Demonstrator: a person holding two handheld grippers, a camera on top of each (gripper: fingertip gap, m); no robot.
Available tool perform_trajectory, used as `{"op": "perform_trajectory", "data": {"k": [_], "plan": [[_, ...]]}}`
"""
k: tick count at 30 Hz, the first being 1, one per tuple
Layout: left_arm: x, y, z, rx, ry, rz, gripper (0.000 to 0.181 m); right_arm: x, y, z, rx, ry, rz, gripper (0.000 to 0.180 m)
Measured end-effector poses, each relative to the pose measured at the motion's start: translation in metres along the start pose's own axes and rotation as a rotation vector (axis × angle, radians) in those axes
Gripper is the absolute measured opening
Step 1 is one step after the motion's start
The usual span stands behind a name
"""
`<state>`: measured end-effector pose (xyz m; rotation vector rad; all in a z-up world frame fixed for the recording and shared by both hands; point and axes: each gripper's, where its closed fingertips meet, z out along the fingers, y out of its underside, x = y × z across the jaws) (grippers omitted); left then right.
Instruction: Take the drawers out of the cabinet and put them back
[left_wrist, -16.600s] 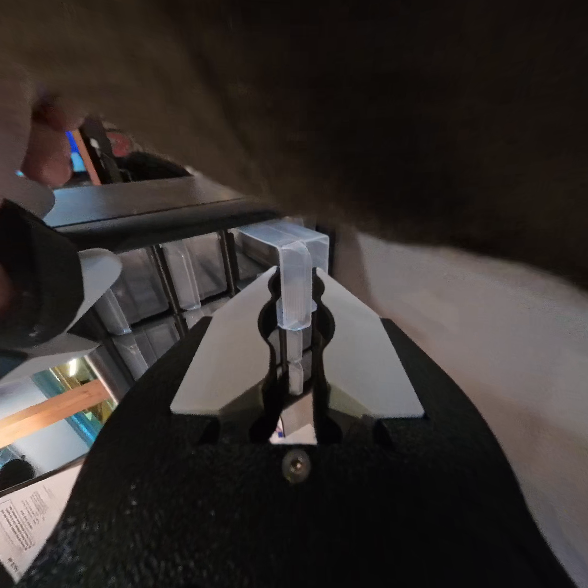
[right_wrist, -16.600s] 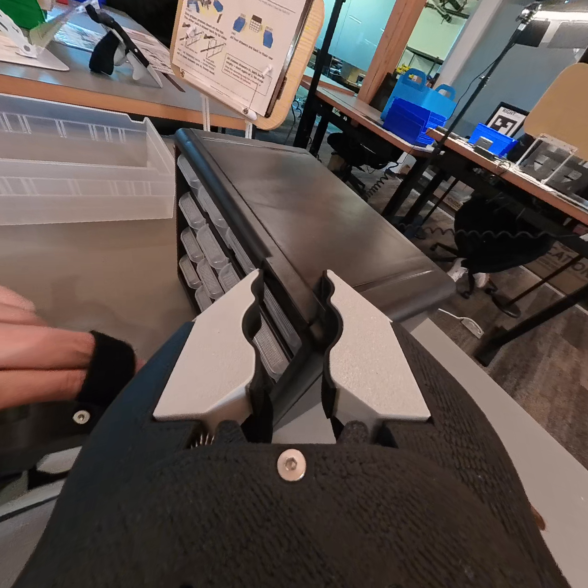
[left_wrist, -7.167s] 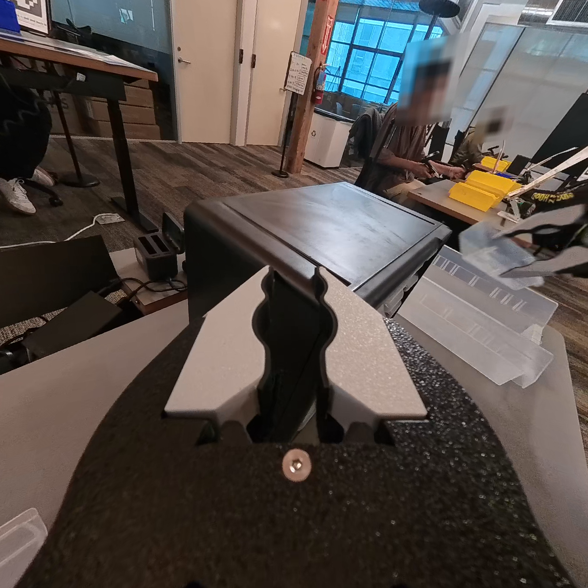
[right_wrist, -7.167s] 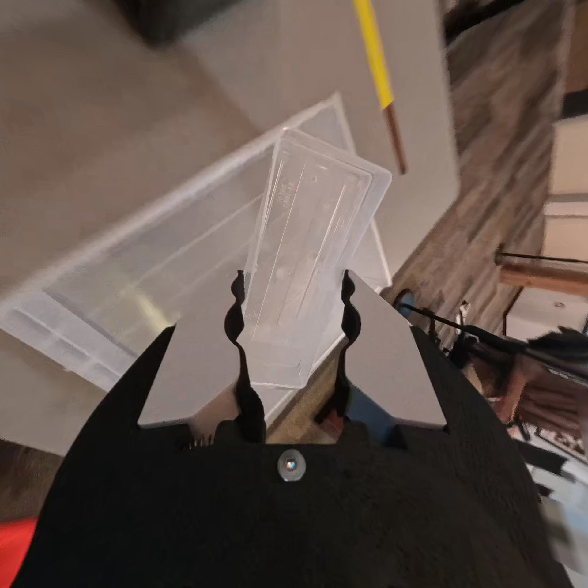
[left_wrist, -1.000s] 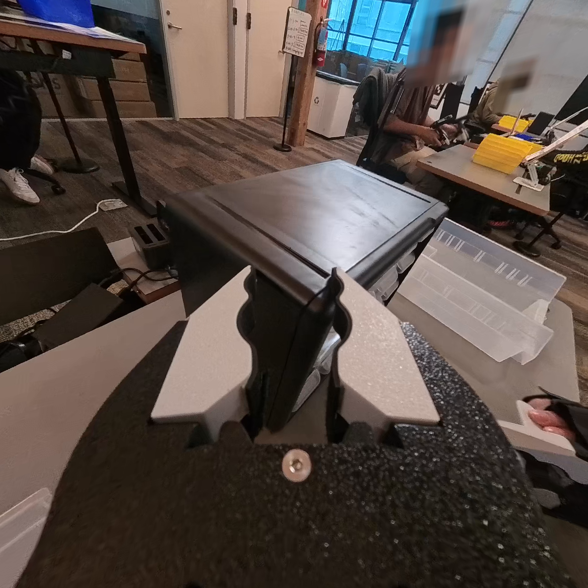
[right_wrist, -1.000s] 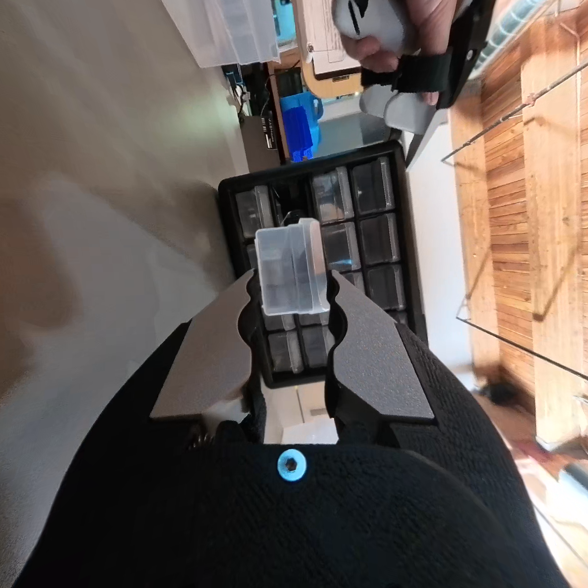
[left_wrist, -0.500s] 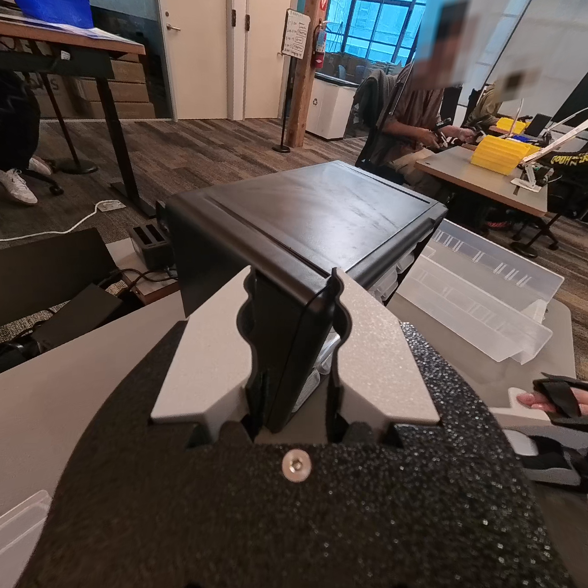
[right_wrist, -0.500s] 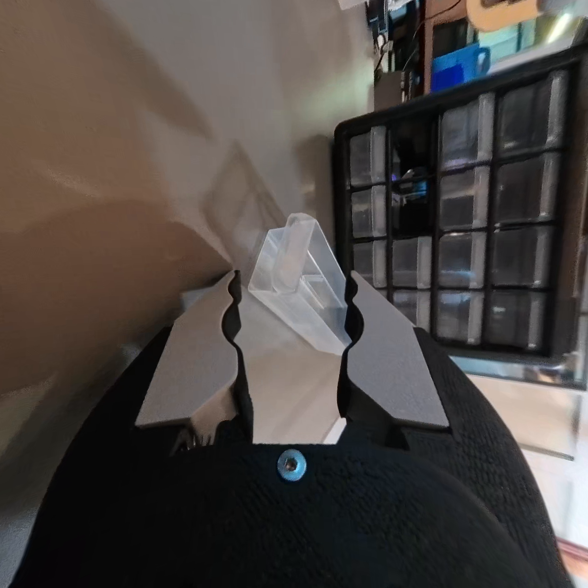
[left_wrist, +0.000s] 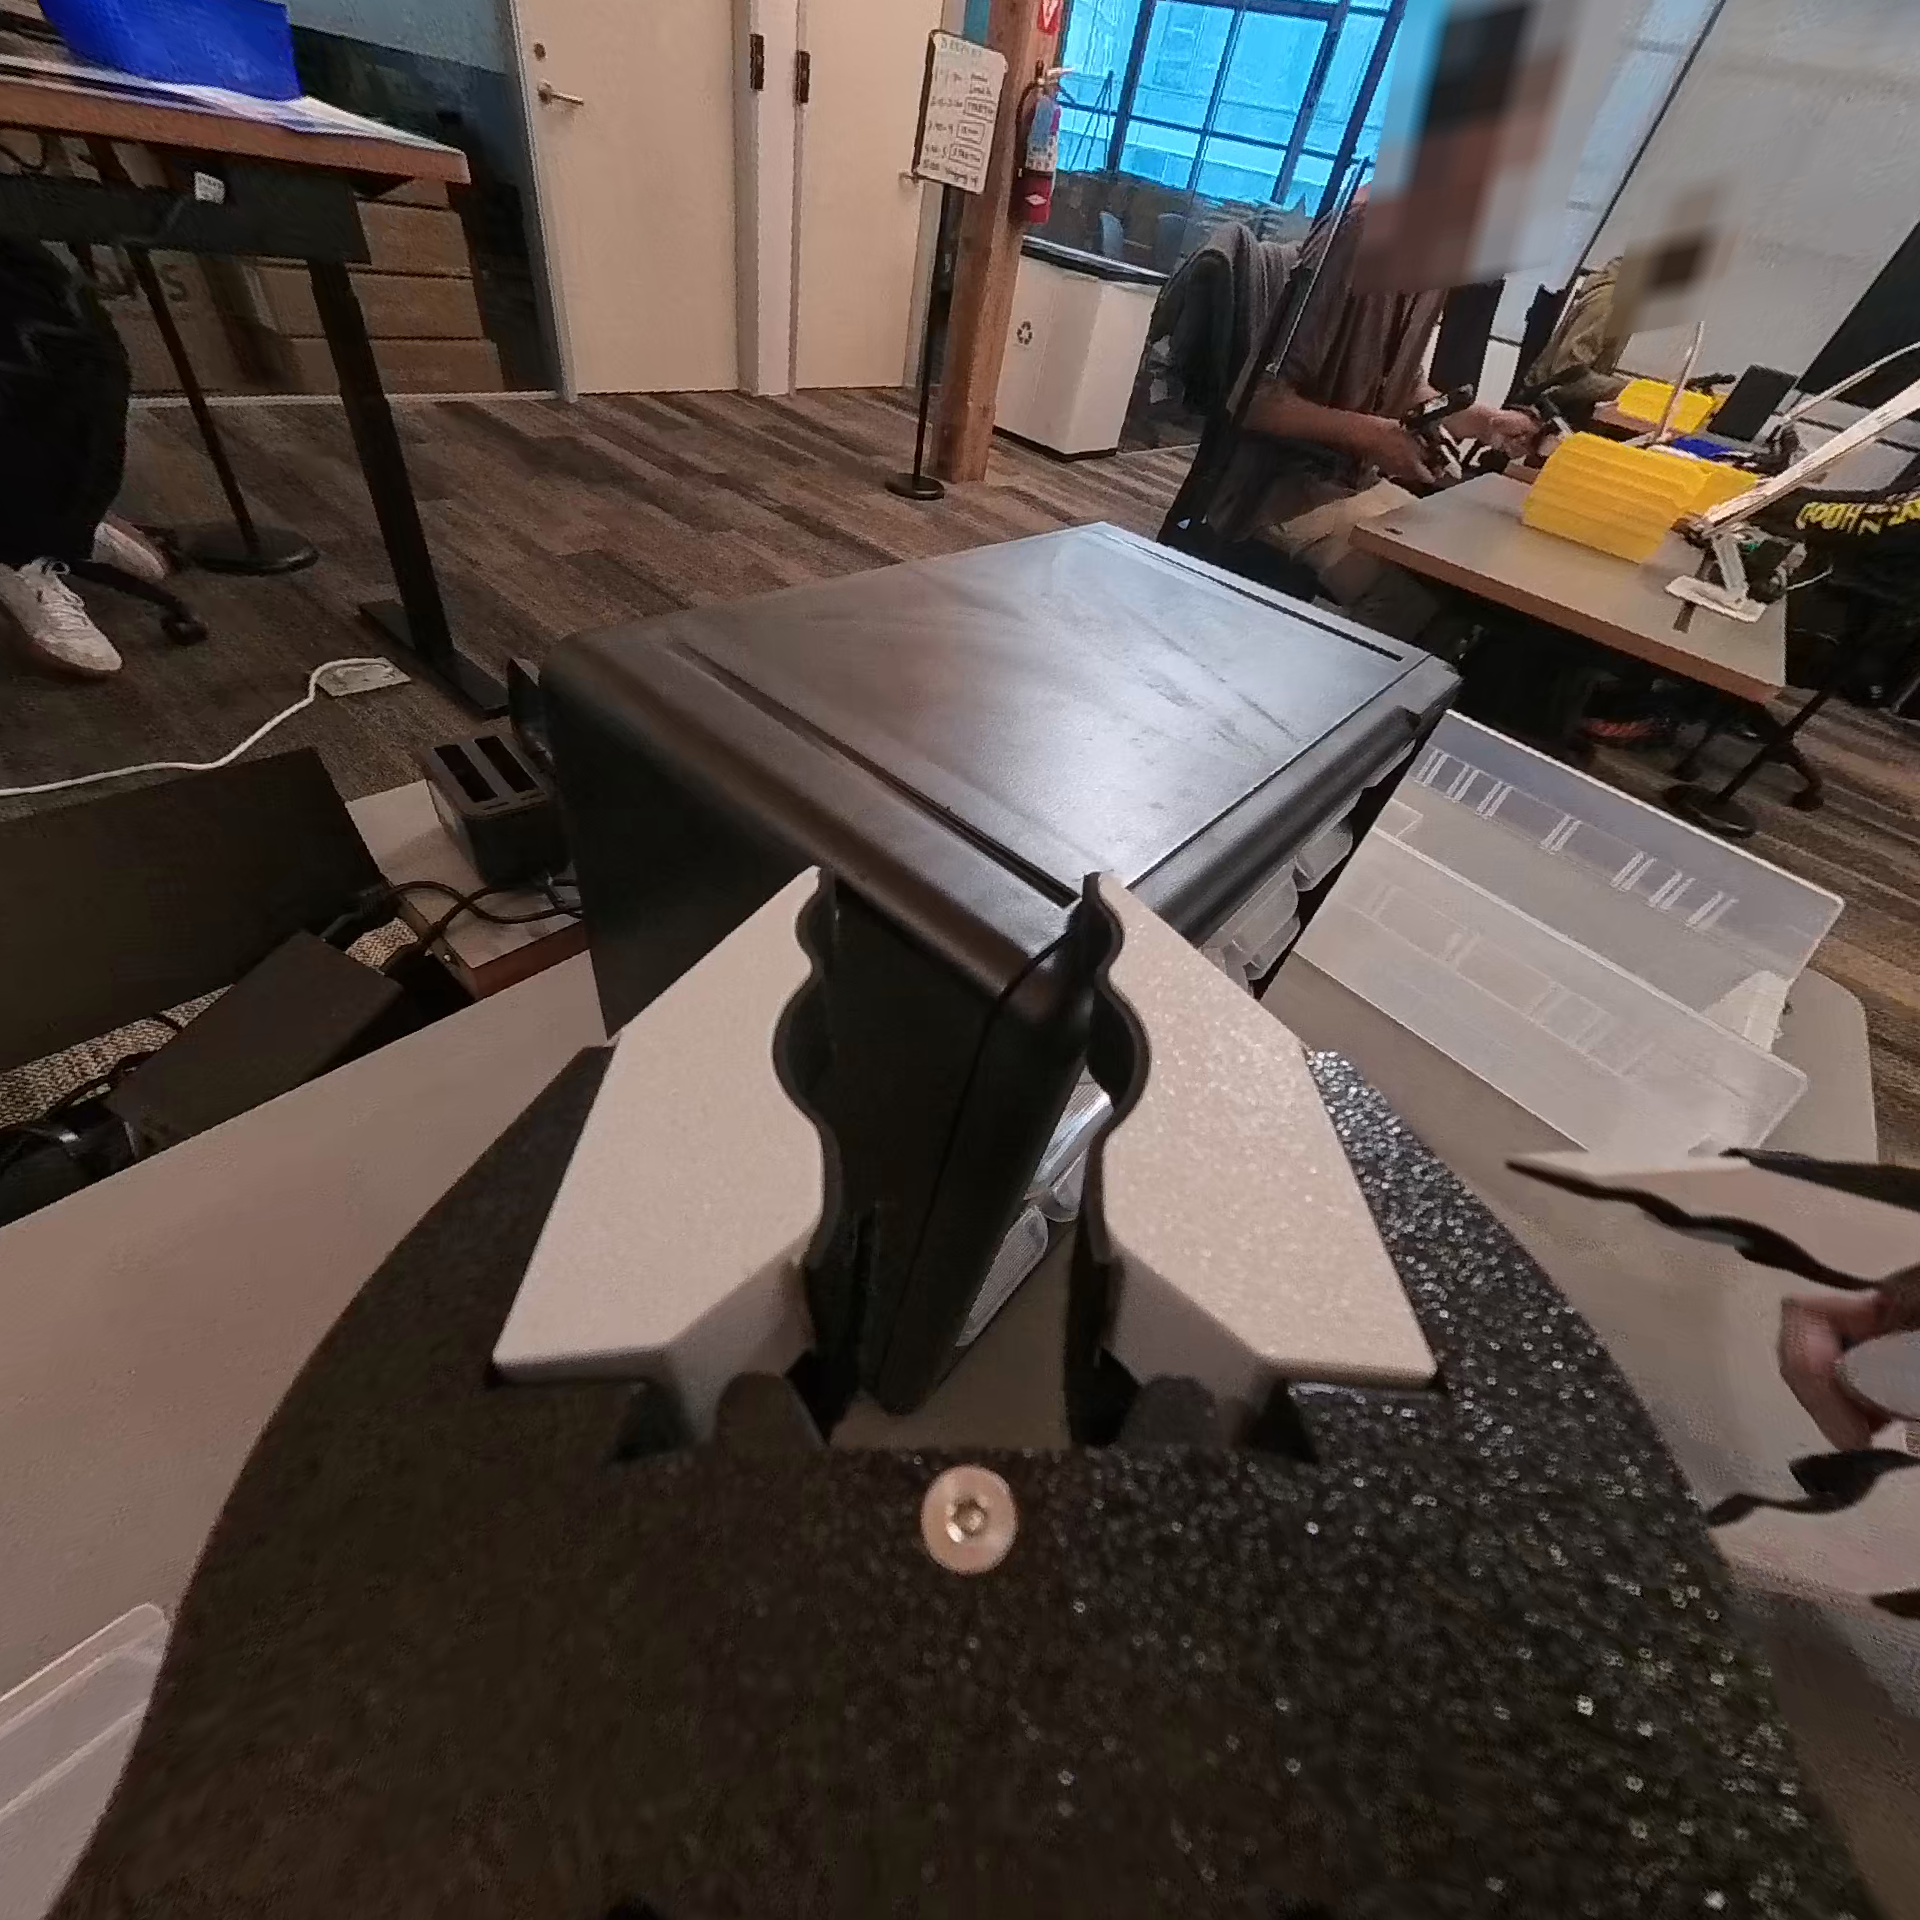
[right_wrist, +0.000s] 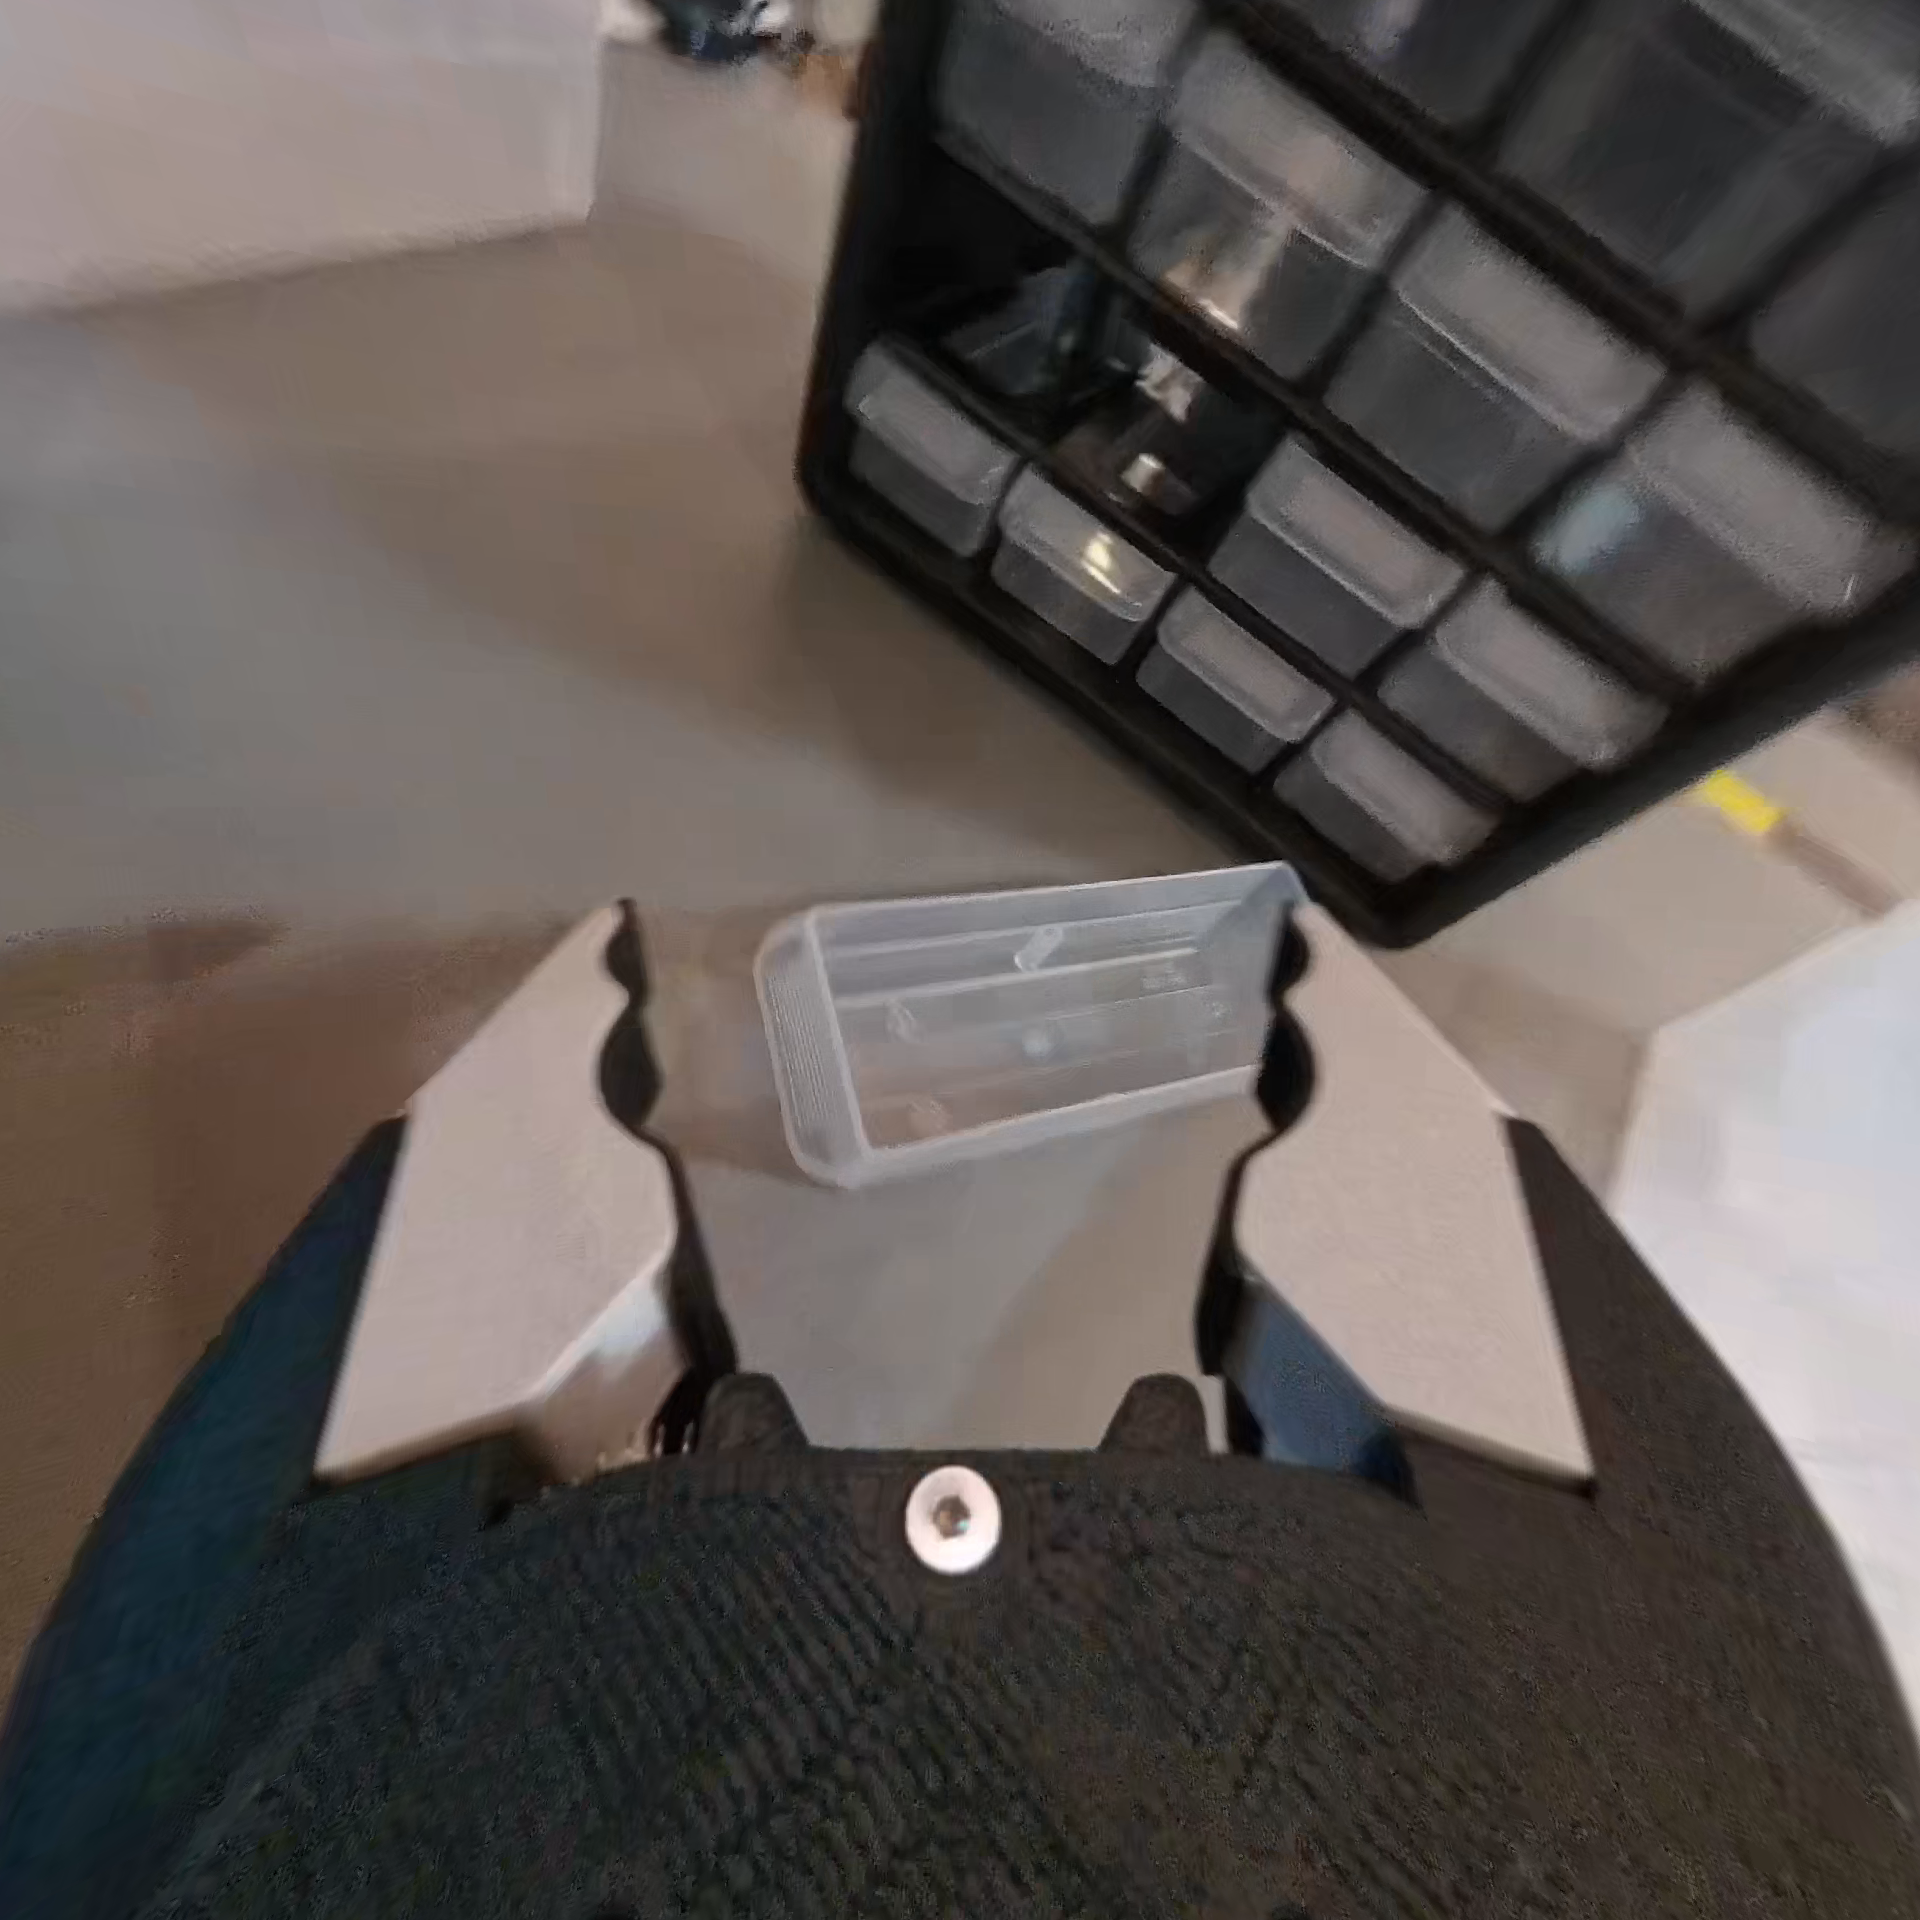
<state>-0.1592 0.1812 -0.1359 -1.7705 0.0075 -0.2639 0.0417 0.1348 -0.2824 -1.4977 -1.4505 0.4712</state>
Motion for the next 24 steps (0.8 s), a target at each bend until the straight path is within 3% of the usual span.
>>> {"op": "perform_trajectory", "data": {"k": [2, 6, 17, 24], "plan": [[0.000, 0.000, 0.000, 0.000, 0.000, 0.000, 0.045, 0.000, -0.004, 0.007, -0.023, -0.060, 0.272, 0.149], [0.000, 0.000, 0.000, -0.003, -0.006, 0.006, 0.045, 0.001, 0.010, 0.022, -0.167, -0.174, 0.640, 0.157], [0.000, 0.000, 0.000, -0.004, -0.005, 0.007, 0.045, 0.044, 0.053, 0.019, -0.494, 0.000, 0.607, 0.146], [0.000, 0.000, 0.000, -0.002, -0.001, 0.004, 0.044, 0.021, 0.059, 0.005, -0.567, -0.157, 0.662, 0.140]]}}
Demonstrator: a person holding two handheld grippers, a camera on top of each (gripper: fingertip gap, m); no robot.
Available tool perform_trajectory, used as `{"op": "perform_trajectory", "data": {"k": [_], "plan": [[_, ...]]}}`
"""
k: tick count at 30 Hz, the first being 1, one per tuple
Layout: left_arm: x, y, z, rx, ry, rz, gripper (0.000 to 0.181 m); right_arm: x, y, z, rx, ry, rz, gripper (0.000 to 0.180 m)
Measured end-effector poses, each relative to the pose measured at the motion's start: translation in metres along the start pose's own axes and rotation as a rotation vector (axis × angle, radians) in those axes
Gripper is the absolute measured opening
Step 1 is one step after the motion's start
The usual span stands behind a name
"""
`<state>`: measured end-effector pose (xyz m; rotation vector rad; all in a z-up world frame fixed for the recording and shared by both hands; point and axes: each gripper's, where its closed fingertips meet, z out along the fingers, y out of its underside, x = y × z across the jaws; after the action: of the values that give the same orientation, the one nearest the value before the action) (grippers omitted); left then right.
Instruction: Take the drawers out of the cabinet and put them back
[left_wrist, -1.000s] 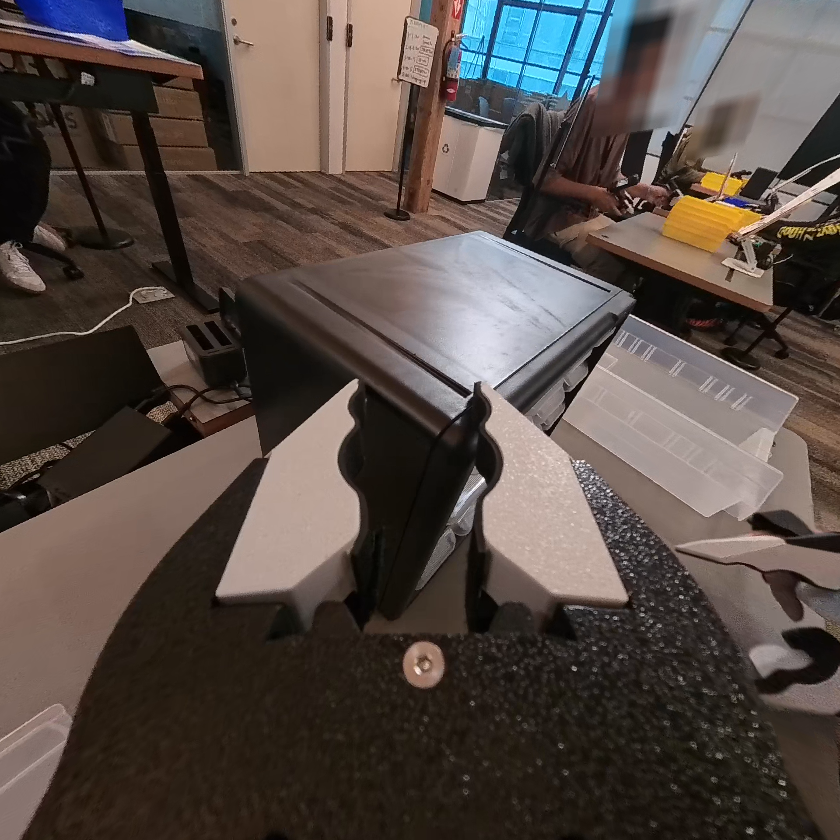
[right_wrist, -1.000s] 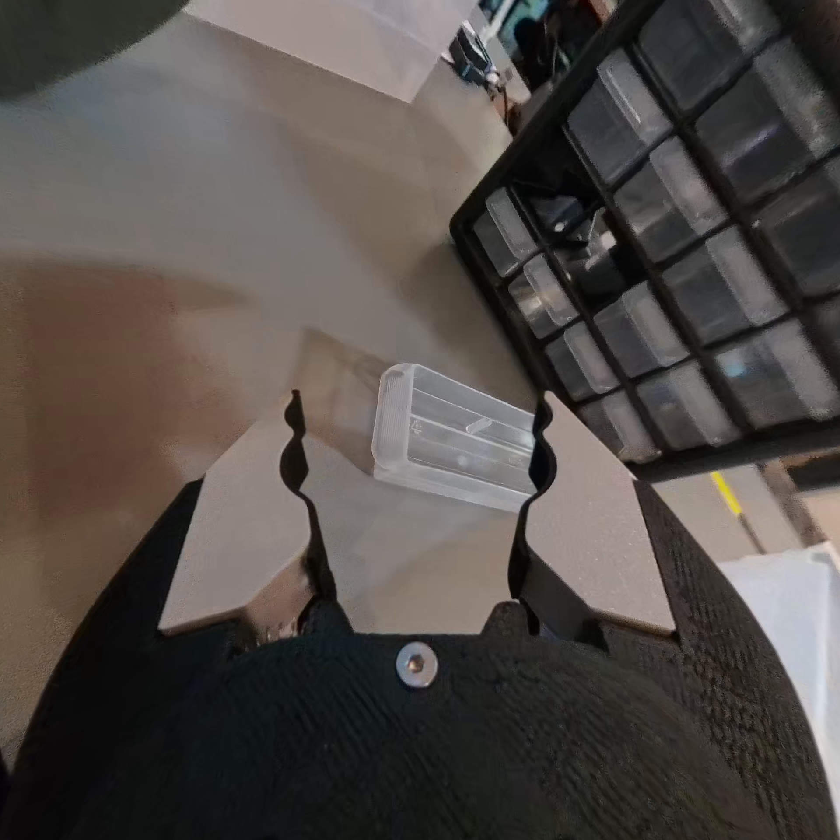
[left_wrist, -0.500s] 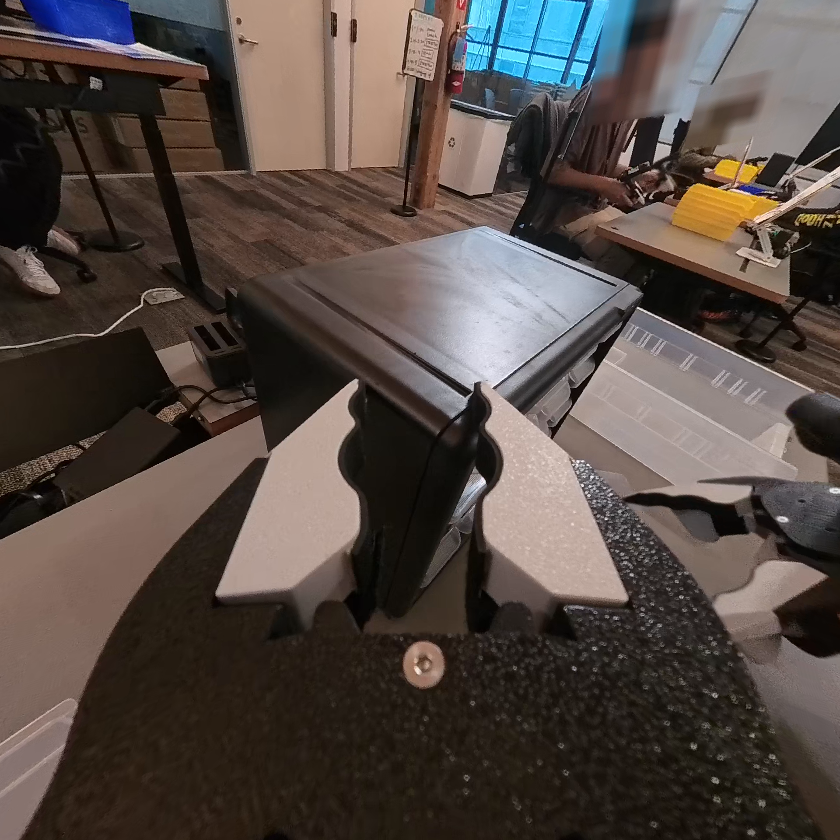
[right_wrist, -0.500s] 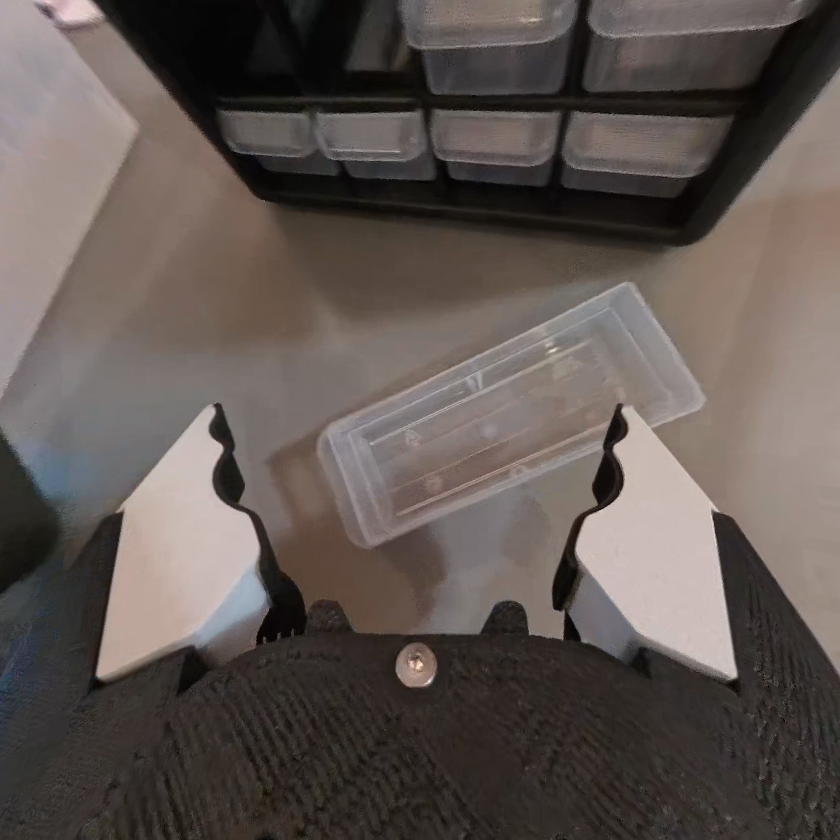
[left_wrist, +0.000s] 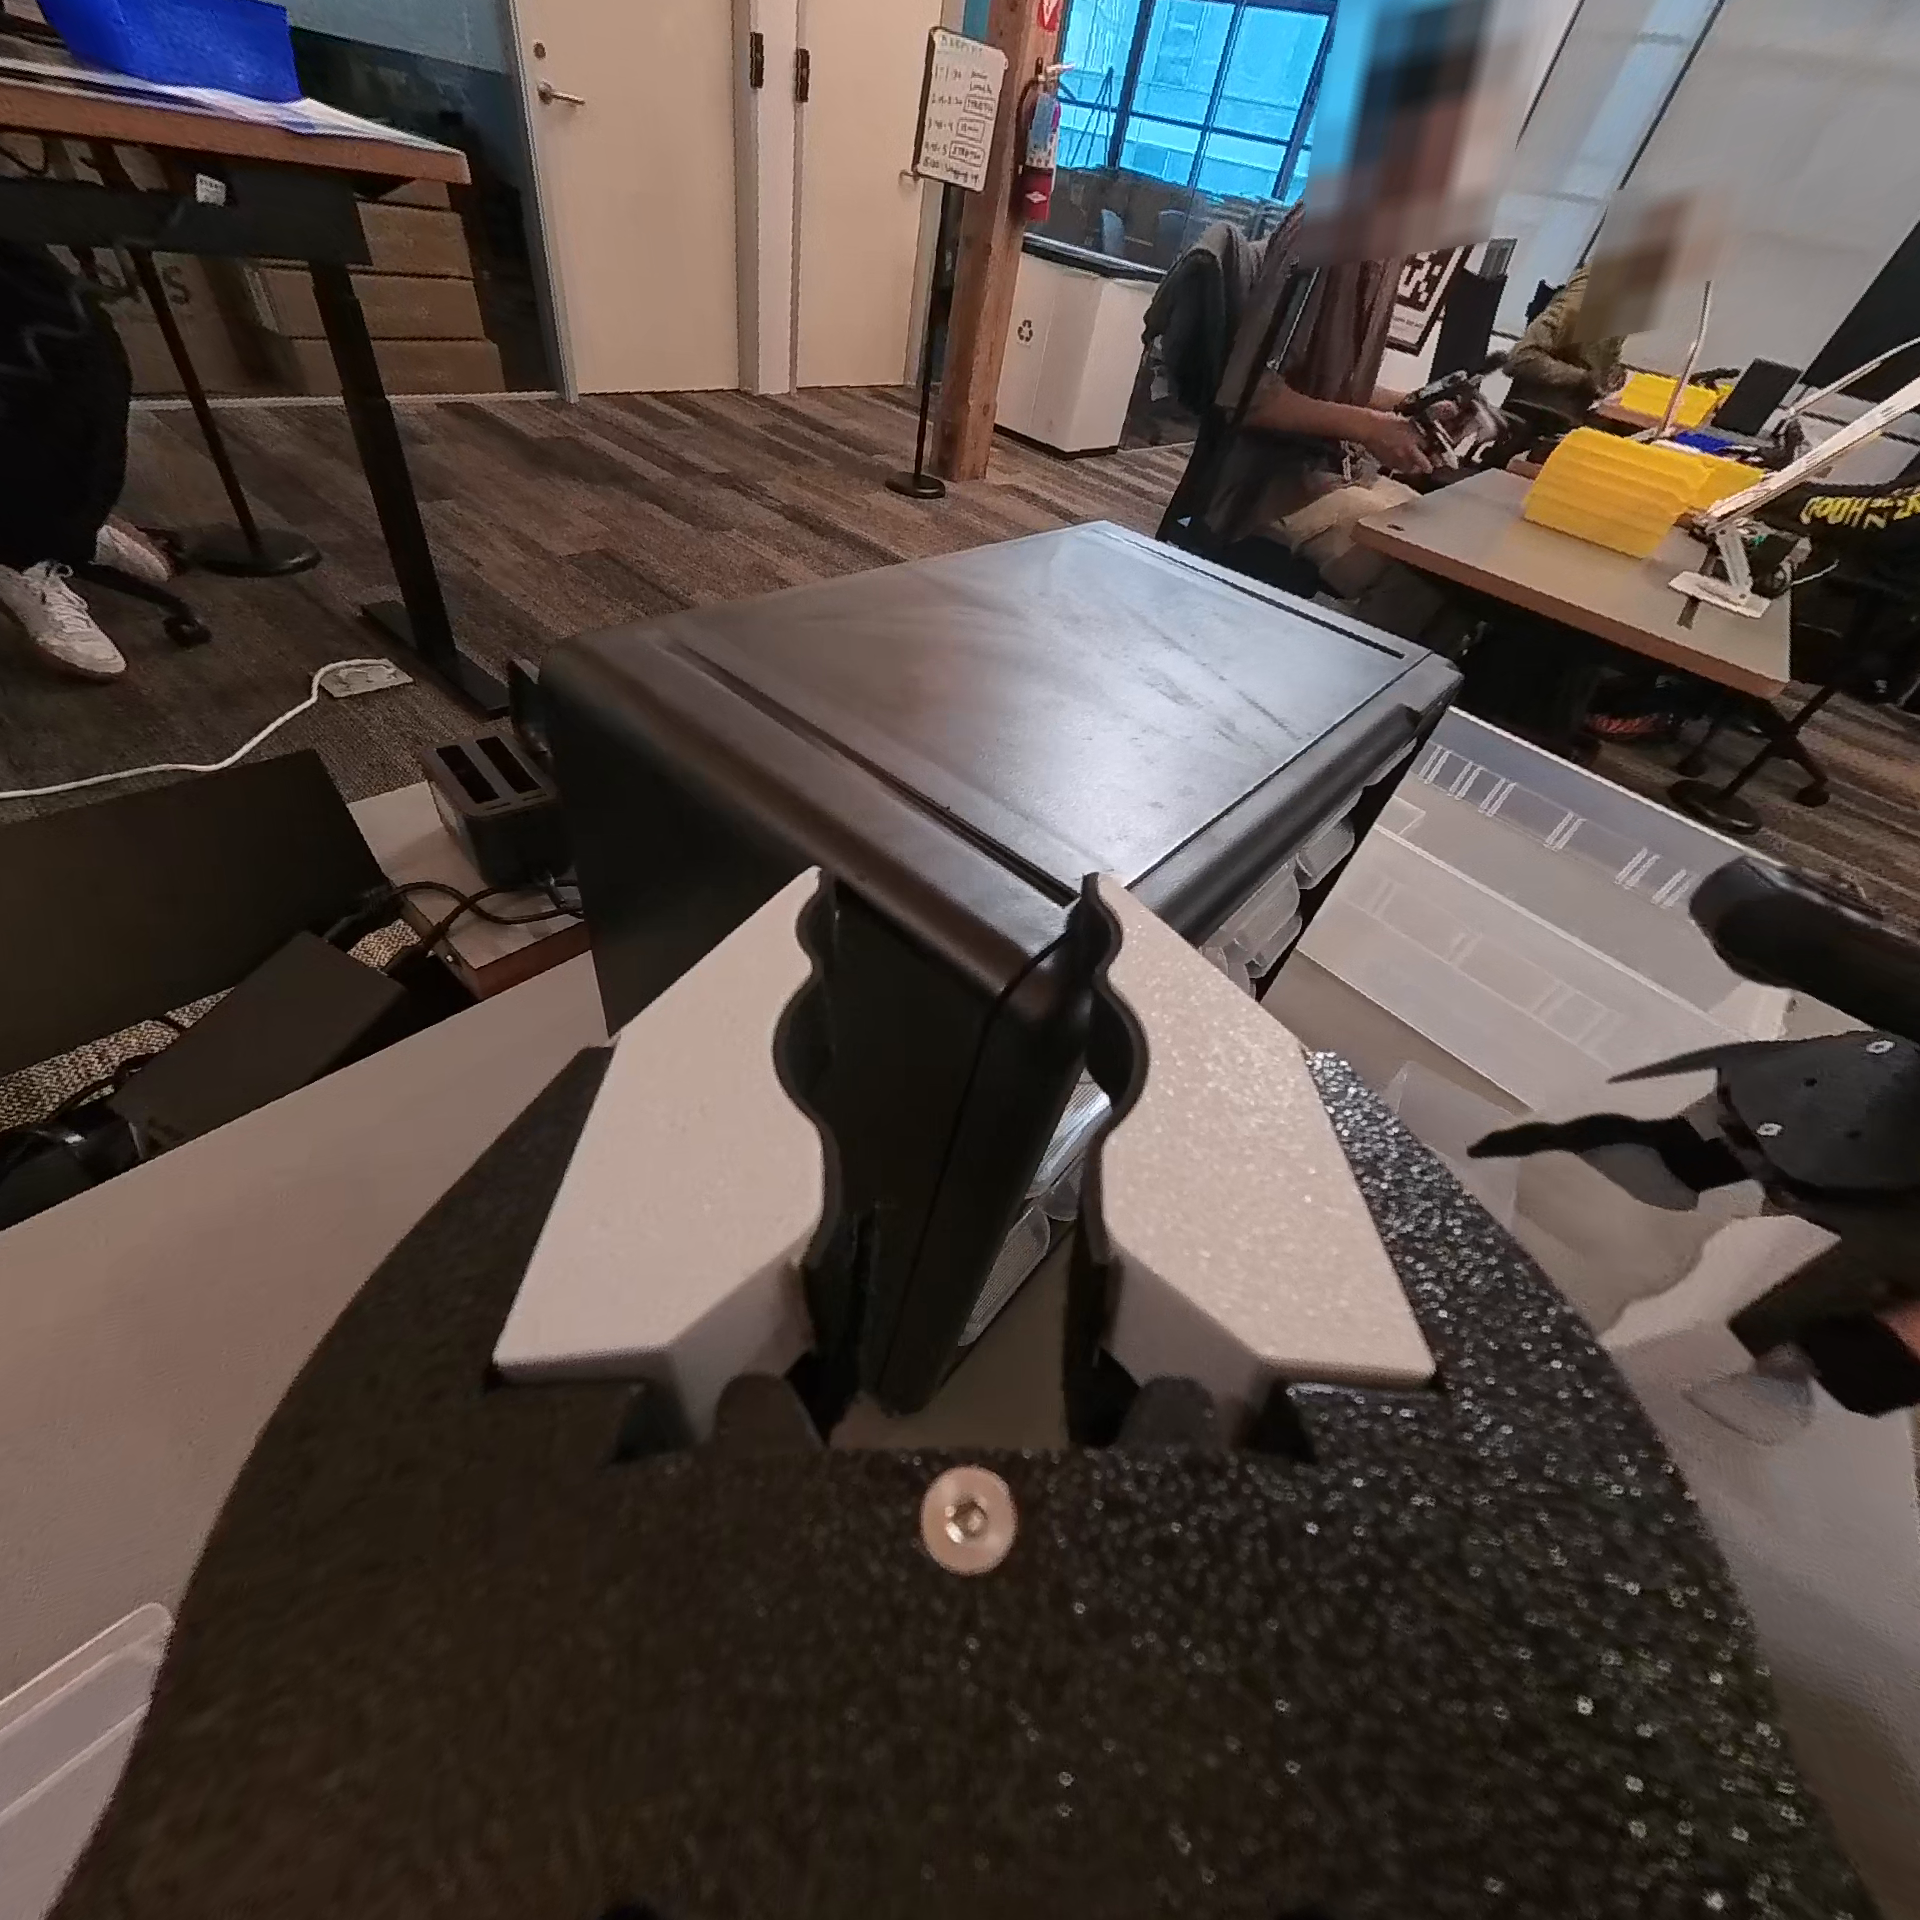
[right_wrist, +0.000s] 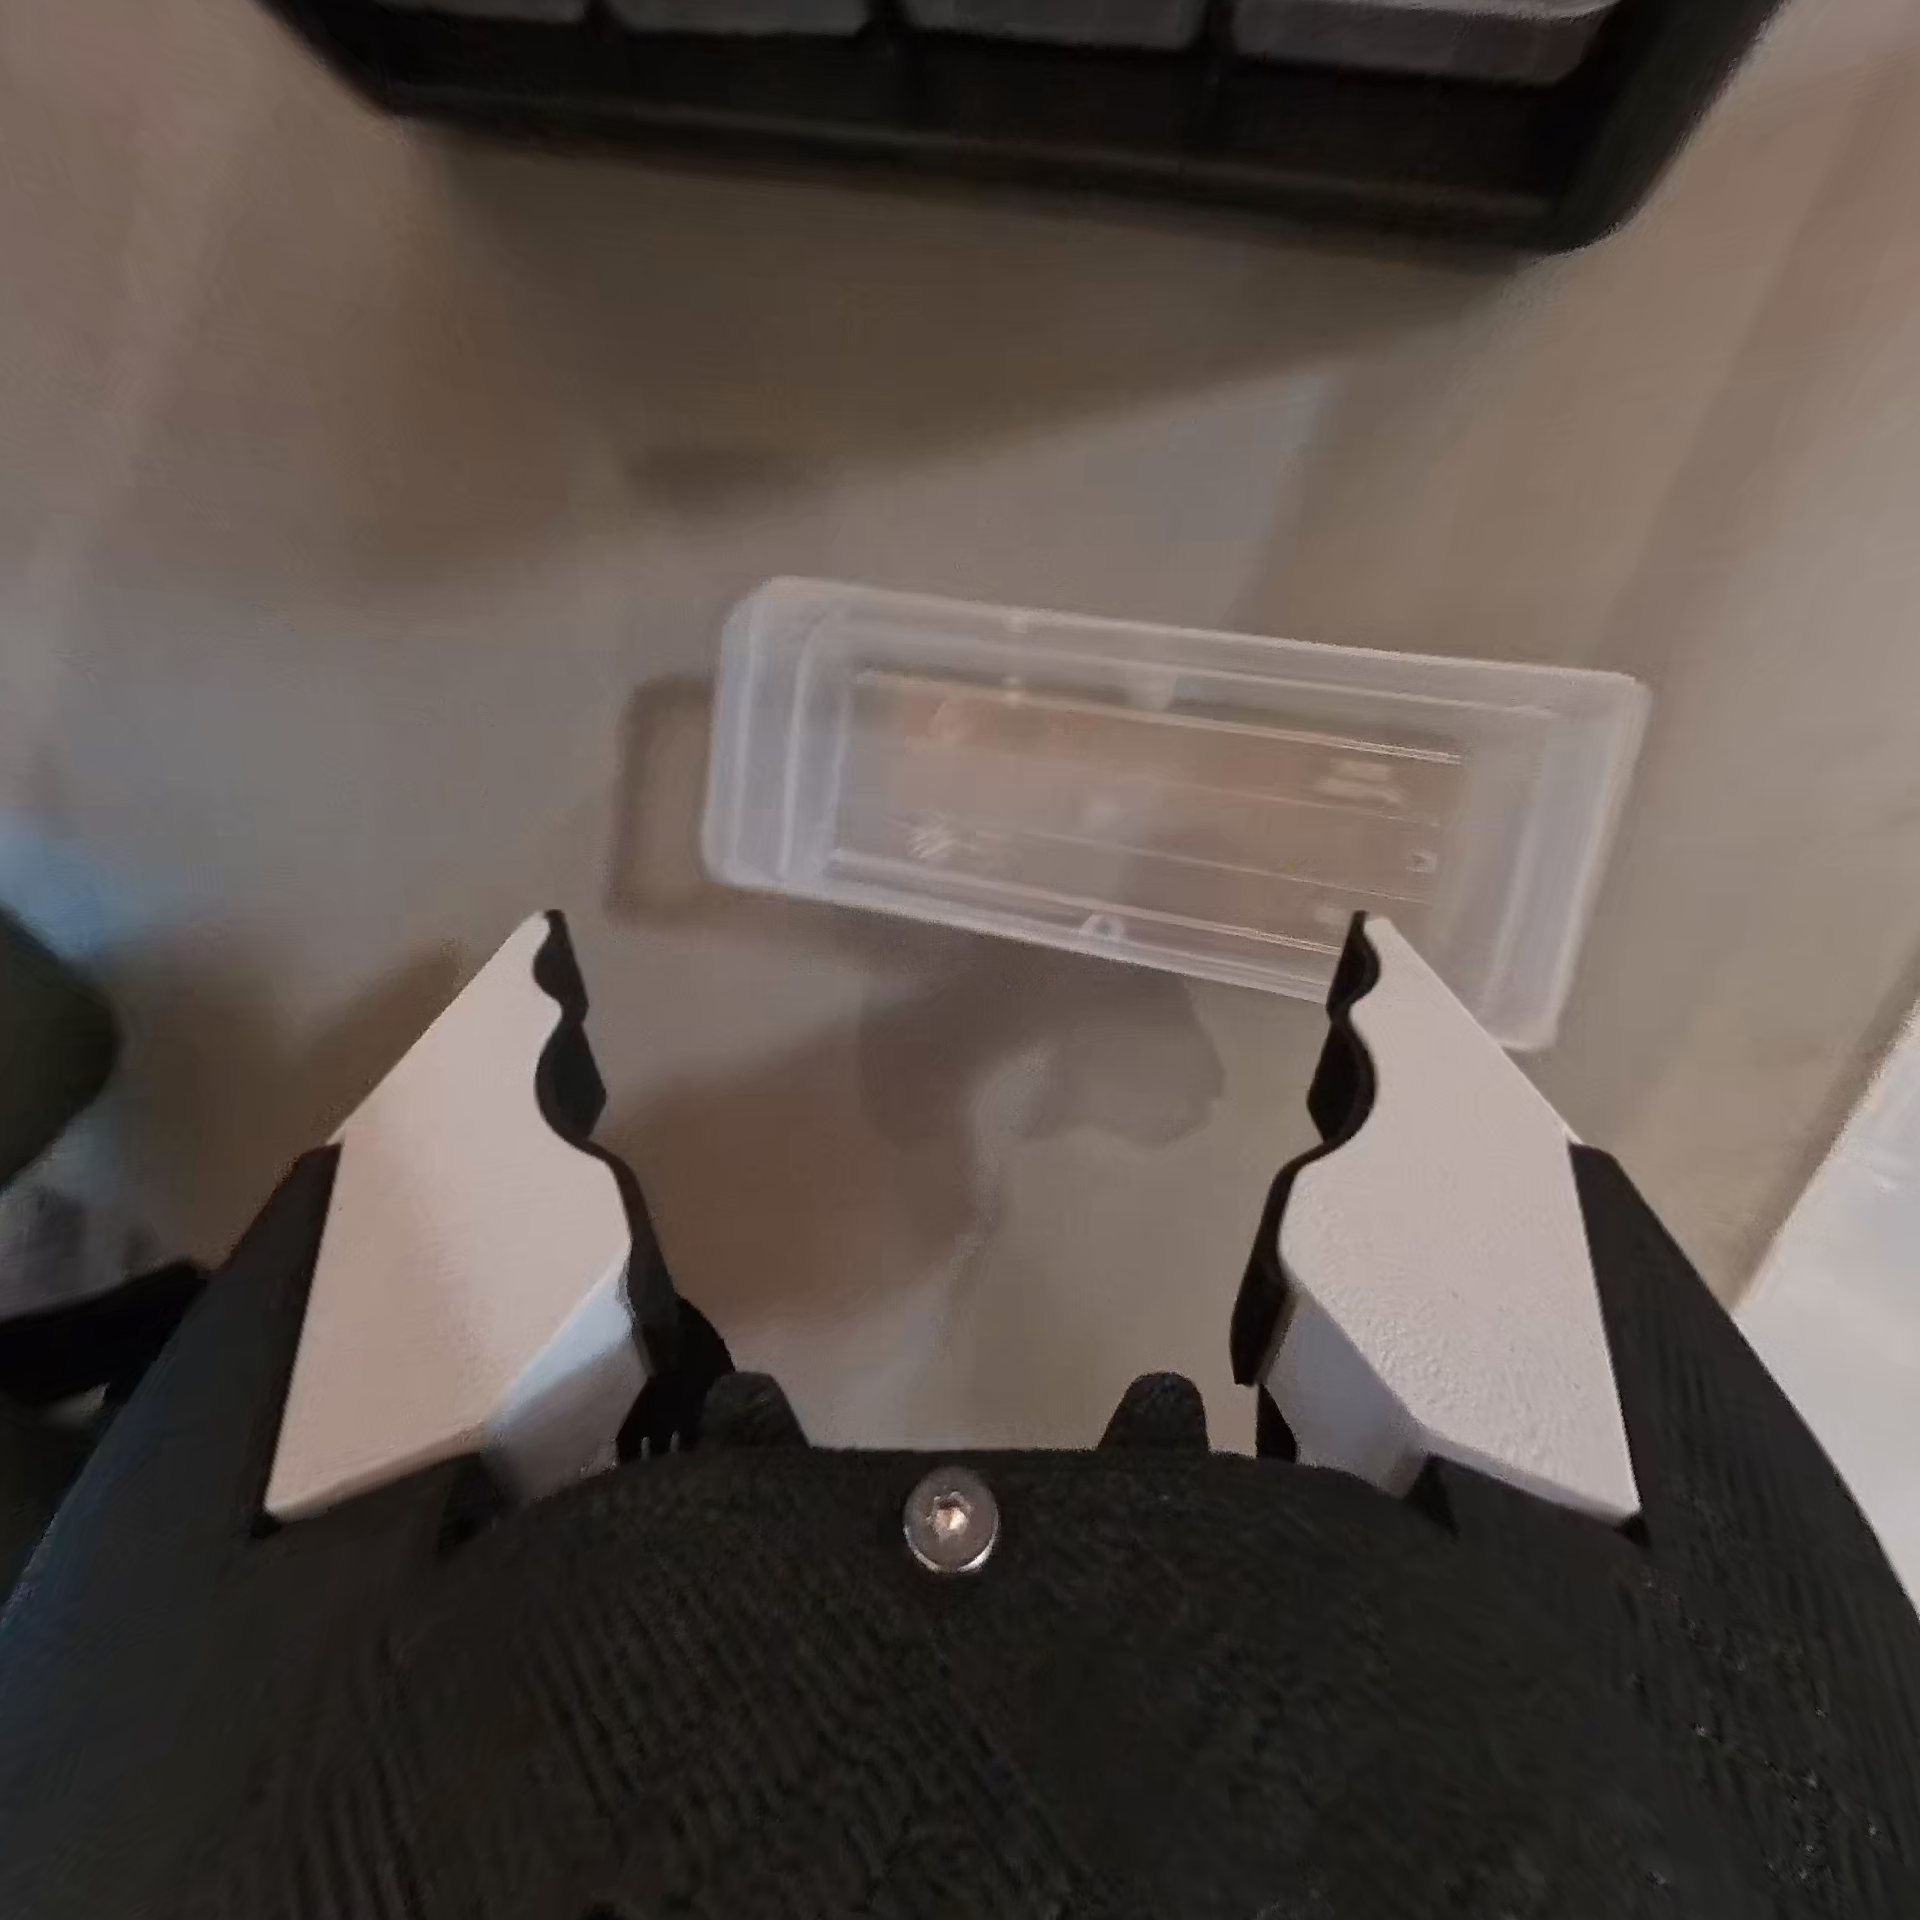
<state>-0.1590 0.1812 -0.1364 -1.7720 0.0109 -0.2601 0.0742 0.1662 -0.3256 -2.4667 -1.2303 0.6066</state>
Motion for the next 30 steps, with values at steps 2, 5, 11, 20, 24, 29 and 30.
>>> {"op": "perform_trajectory", "data": {"k": [2, 5, 11, 20, 24, 29, 30], "plan": [[0.000, 0.000, 0.000, 0.001, 0.001, -0.002, 0.044, -0.020, 0.004, -0.003, -0.015, -0.084, -0.075, 0.137], [0.000, 0.000, 0.000, 0.001, 0.004, -0.002, 0.044, -0.020, -0.007, -0.014, 0.033, -0.010, -0.400, 0.135], [0.000, 0.000, -0.001, 0.001, 0.007, -0.005, 0.045, 0.001, -0.026, -0.007, -0.130, 0.049, -1.042, 0.106], [0.001, 0.000, -0.001, -0.005, 0.003, 0.002, 0.045, 0.025, 0.006, 0.019, -0.546, -0.108, -1.216, 0.061], [0.001, 0.000, -0.001, 0.000, 0.013, -0.007, 0.044, 0.026, -0.010, -0.019, -0.478, 0.030, -1.390, 0.058], [0.000, 0.000, -0.001, 0.003, 0.012, -0.011, 0.043, 0.073, -0.069, -0.126, -0.316, 0.265, -1.318, 0.059], [-0.001, 0.000, -0.001, 0.002, 0.010, -0.016, 0.044, 0.095, -0.075, -0.142, -0.327, 0.304, -1.297, 0.059]]}}
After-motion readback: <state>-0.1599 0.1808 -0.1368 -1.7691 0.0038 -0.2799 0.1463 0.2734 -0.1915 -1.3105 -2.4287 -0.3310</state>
